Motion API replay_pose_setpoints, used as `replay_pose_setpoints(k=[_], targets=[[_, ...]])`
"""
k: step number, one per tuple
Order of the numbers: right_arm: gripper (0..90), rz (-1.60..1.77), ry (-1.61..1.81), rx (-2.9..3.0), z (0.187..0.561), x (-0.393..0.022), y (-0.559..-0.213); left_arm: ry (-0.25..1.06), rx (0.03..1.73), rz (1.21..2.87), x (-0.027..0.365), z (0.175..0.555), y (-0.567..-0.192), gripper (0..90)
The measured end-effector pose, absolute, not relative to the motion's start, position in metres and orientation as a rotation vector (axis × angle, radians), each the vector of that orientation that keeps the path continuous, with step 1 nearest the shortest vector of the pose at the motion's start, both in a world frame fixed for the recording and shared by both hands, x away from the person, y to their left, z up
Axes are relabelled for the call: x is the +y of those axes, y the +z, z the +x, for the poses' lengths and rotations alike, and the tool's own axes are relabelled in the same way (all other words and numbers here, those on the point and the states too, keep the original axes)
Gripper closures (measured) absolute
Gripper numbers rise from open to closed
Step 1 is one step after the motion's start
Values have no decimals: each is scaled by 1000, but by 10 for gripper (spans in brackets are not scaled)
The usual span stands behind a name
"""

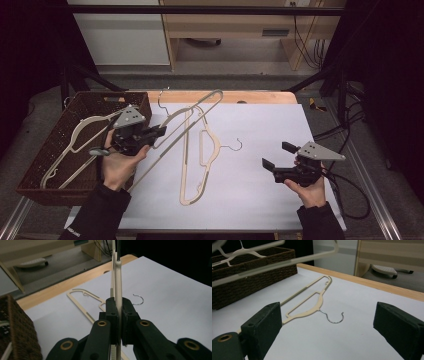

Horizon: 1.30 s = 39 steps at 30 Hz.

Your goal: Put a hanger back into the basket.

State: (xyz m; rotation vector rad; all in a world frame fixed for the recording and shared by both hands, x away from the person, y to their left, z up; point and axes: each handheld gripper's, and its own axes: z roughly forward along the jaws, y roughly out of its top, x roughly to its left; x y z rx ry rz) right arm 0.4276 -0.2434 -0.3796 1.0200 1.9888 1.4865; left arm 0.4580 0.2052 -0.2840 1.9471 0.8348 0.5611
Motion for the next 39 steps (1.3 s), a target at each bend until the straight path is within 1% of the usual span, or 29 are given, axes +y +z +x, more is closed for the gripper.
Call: replay_pose_setpoints(k=[4,9,13,17,24,30,39], targets=[[76,1027,1480,1979,426,-248,-379,581,784,1943,219,450,-256,862],[63,1021,1471,1959,423,-249,-376,587,734,1921,244,447,-231,862],[57,1020,1464,1945,421,-251,-375,617,702,1913,267,445,-217,862],[56,1021,1460,1947,420,-251,-375,650,701,1925,289,449,-211,862],[55,1020,1454,1955,421,-249,-375,599,692,1950,330,464,-217,861],[54,1015,1456,1952,420,-249,-374,559,731,1914,363,477,-230,861],[54,1005,1455,1958,421,-247,-375,577,832,1959,391,496,-253,862]])
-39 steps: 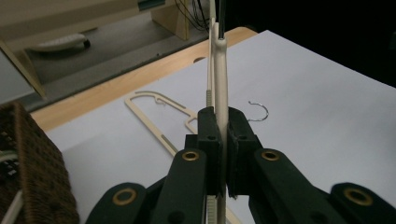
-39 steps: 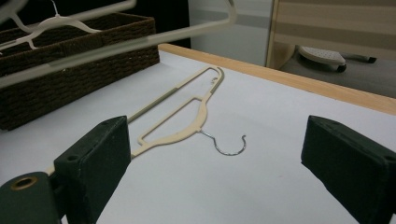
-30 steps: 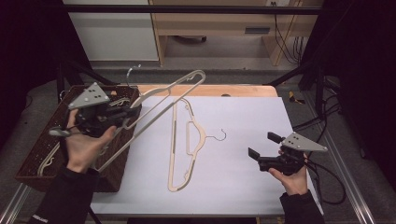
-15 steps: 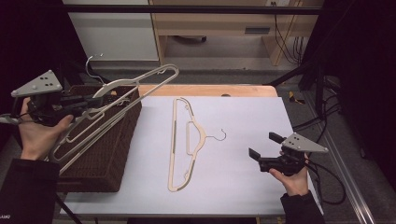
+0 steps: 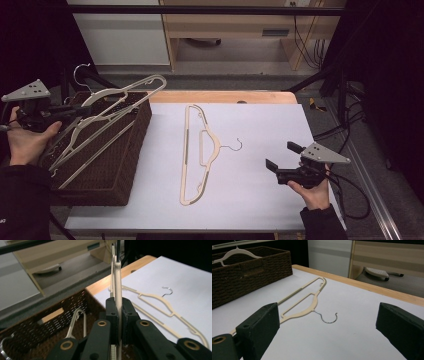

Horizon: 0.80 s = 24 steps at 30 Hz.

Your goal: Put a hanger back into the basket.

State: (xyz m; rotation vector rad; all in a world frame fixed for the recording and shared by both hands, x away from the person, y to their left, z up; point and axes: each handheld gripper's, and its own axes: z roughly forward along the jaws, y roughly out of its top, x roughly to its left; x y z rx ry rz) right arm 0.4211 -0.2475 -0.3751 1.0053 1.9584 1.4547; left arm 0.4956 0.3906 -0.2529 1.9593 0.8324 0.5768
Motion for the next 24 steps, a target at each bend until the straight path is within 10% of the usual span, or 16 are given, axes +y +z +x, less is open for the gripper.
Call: replay_pose_setpoints(k=[24], targets=[[53,1012,1446,1963,422,-246,-376,552,1016,1923,455,493,-315,862]])
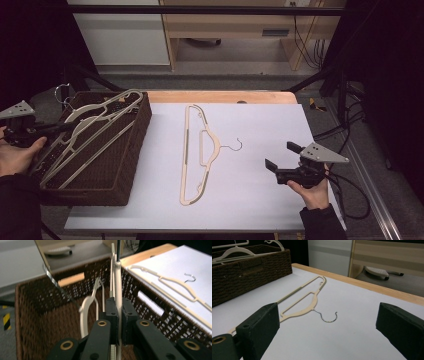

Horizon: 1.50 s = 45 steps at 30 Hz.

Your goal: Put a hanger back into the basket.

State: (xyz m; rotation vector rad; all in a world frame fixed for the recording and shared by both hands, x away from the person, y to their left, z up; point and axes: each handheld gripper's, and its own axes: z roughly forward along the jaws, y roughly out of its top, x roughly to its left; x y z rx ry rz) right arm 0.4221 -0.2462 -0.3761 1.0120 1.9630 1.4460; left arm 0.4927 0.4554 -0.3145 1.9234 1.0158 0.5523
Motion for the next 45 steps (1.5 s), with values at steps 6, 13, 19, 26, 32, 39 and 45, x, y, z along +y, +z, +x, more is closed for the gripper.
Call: replay_pose_setpoints(k=[6,13,19,26,32,39,45], targets=[[53,1011,1447,1965,422,-245,-376,505,1079,1964,445,497,-335,857],[54,1007,1450,1968,422,-245,-376,451,1242,2007,434,508,-355,829],[54,1007,1450,1970,422,-245,-376,481,1422,1942,449,508,-363,785],[54,1002,1450,1978,424,-242,-375,630,1429,1803,458,482,-337,661],[54,995,1461,1973,426,-239,-372,690,1318,1699,444,458,-313,550],[55,989,1482,1948,430,-235,-365,737,1137,1673,399,446,-303,332],[57,1001,1462,1947,439,-232,-366,690,1046,1646,362,441,-307,157]])
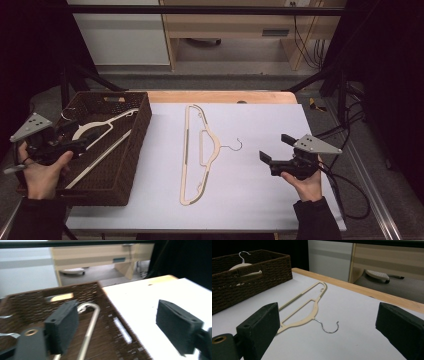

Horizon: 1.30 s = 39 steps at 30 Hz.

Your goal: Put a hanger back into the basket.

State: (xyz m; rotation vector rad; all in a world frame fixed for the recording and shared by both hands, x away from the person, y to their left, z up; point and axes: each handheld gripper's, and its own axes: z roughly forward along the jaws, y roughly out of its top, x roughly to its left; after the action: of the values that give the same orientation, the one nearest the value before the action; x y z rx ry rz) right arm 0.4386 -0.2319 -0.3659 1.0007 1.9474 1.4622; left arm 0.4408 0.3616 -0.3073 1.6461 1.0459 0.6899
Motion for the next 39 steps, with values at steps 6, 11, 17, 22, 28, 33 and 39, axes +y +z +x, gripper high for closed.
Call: replay_pose_setpoints(k=[6,11,17,22,28,33,39], targets=[[62,1006,1459,1965,444,-227,-370,659,986,1639,324,434,-316,72],[69,1006,1454,1979,448,-223,-373,662,920,1678,293,432,-325,58],[78,1002,1440,1996,454,-217,-378,620,889,1722,257,432,-340,53],[95,1002,1415,2016,465,-208,-384,580,843,1791,227,434,-356,55],[111,1024,1365,2040,485,-196,-391,537,824,1840,204,435,-378,58],[116,1054,1341,2070,500,-189,-398,495,840,1890,196,437,-401,60],[143,1074,1303,2107,511,-181,-409,465,857,1920,194,439,-414,67]])
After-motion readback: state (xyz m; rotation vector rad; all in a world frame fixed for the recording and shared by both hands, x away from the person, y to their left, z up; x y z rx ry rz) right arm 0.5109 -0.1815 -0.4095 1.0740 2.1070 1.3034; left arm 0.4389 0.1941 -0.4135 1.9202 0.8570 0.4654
